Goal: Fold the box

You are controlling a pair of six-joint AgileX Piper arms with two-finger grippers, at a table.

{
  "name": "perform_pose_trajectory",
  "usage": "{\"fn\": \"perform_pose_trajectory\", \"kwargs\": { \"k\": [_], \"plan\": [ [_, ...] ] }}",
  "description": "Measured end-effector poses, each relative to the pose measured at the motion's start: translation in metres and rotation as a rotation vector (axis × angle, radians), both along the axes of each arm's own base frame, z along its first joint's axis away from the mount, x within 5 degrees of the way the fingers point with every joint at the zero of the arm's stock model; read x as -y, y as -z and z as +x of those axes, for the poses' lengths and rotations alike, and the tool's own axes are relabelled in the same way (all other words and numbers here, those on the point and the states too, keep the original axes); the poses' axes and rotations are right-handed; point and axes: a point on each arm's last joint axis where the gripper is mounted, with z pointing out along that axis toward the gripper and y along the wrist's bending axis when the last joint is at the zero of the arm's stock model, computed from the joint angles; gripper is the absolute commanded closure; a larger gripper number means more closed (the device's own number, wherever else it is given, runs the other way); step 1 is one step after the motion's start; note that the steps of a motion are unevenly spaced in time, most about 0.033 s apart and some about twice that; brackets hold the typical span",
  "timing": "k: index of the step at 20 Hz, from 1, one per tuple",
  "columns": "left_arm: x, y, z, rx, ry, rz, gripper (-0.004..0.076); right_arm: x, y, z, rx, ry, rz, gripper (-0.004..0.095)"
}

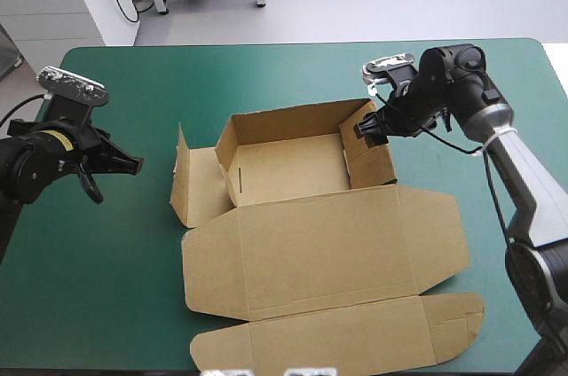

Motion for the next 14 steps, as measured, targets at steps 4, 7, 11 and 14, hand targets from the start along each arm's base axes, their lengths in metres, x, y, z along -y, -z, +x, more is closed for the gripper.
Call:
{"fn": "perform_pose_trajectory", "kwargs": {
  "k": [4,7,11,14],
  "plan": [
    [0.0,0.0,0.0,0.0,0.0,0.0,0.0706,-0.006,0.044,0.022,-0.109,0.008,-0.028,0.0256],
    [0.0,0.0,0.0,0.0,0.0,0.0,0.0706,-0.009,0.067,0.031,-0.162,0.012,-0.042,0.0334],
    [0.0,0.0,0.0,0.0,-0.009,-0.009,0.0706,-0.01,0.079,0.036,-0.19,0.019,-0.043,0.0709],
    [0.0,0.0,0.0,-0.002,-0.014,-0.015,0.0714,-0.011,0.081,0.037,-0.197,0.019,-0.045,0.0924]
  ]
}}
